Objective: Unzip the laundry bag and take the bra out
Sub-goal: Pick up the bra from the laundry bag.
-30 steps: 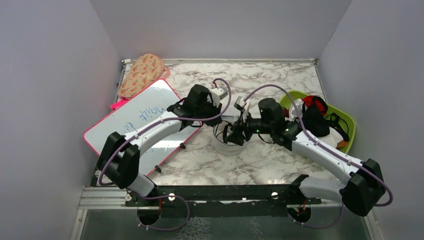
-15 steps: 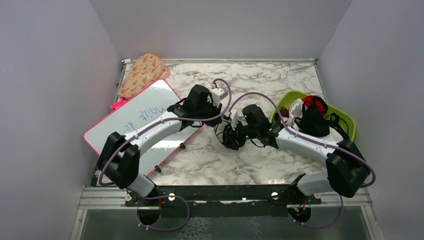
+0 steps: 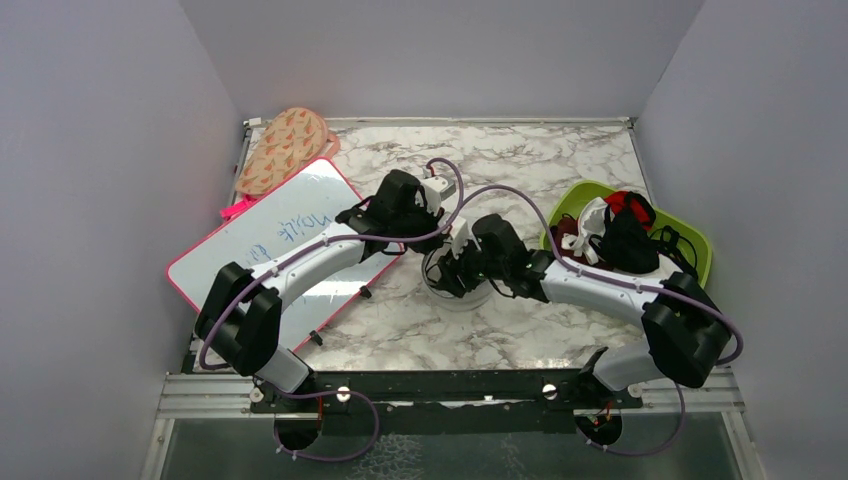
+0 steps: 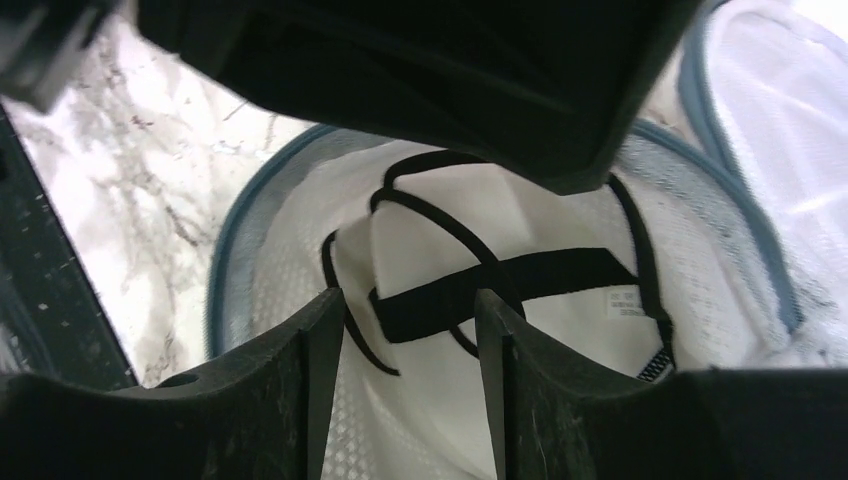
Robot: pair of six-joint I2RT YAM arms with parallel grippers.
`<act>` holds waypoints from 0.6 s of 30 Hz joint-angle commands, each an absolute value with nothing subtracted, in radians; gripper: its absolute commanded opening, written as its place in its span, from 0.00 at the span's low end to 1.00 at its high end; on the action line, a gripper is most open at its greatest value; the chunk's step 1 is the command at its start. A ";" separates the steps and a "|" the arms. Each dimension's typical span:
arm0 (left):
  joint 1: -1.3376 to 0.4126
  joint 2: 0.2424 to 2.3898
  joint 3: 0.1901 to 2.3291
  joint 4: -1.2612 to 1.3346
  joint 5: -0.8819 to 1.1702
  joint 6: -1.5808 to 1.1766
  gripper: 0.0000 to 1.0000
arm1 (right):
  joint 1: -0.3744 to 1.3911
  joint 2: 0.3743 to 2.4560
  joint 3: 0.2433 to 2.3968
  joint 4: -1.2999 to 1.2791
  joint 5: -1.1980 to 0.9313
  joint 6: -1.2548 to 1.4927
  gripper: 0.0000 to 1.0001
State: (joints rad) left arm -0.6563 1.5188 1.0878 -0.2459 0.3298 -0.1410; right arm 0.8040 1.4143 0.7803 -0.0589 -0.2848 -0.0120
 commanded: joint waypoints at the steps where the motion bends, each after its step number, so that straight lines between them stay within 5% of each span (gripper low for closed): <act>1: -0.660 1.526 1.087 -0.236 0.343 -0.136 0.00 | 0.815 1.436 0.799 0.000 -0.178 0.022 0.49; 14: -0.659 1.529 1.086 -0.233 0.348 -0.138 0.00 | 0.905 1.527 0.753 0.057 0.029 0.095 0.66; 18: -0.660 1.532 1.086 -0.232 0.347 -0.138 0.00 | 0.905 1.523 0.771 0.029 0.128 0.126 0.41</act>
